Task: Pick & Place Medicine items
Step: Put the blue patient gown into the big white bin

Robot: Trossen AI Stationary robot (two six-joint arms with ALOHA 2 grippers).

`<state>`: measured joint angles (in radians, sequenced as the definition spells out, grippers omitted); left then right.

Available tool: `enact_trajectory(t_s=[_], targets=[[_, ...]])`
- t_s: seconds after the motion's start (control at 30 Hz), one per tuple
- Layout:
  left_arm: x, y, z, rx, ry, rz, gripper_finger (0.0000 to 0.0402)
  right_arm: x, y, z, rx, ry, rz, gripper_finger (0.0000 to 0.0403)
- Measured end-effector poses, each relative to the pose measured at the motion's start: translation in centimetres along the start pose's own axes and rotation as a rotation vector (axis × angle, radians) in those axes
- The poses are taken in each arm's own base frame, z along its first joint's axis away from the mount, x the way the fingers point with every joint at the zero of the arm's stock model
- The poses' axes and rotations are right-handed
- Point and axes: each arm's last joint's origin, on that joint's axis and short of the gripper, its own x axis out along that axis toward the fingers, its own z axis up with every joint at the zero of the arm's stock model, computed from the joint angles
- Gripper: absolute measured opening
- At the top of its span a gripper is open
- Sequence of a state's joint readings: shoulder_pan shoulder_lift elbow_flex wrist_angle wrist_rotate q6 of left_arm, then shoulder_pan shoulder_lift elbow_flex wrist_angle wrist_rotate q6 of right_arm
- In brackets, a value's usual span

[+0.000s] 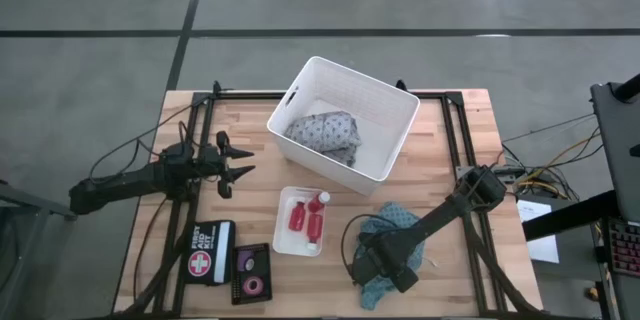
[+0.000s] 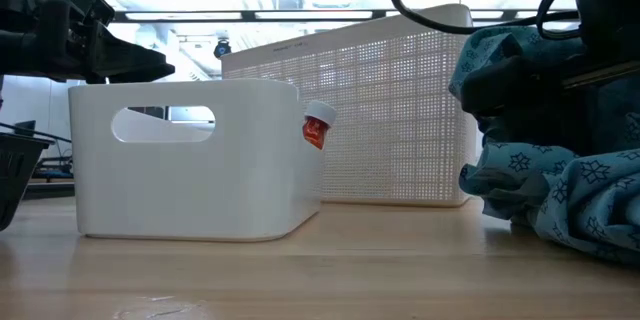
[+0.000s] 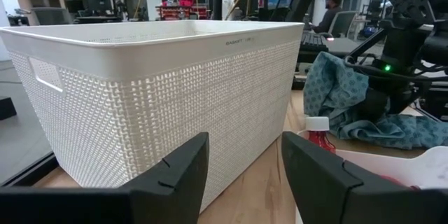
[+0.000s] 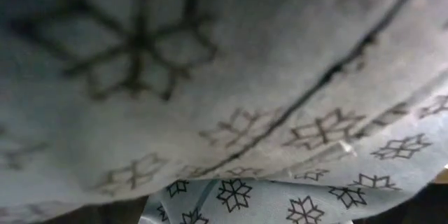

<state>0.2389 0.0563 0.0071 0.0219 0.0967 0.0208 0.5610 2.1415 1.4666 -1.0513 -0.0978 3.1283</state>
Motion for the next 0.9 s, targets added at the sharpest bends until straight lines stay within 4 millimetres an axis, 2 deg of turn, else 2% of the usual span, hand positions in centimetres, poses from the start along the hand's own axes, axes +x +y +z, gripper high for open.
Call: enact_trajectory(t_s=[0.27,0.9], targets=[[0.0,0.0,0.0,0.0,0.0,0.0,0.0184,0.26,0.14,-0.04,0.012,0.001,0.039,0.0358],[0.0,0.0,0.0,0.0,0.0,0.0,0.0184,0.29,0.38,-0.07,-0.065,-0.002,0.08,0.0261]])
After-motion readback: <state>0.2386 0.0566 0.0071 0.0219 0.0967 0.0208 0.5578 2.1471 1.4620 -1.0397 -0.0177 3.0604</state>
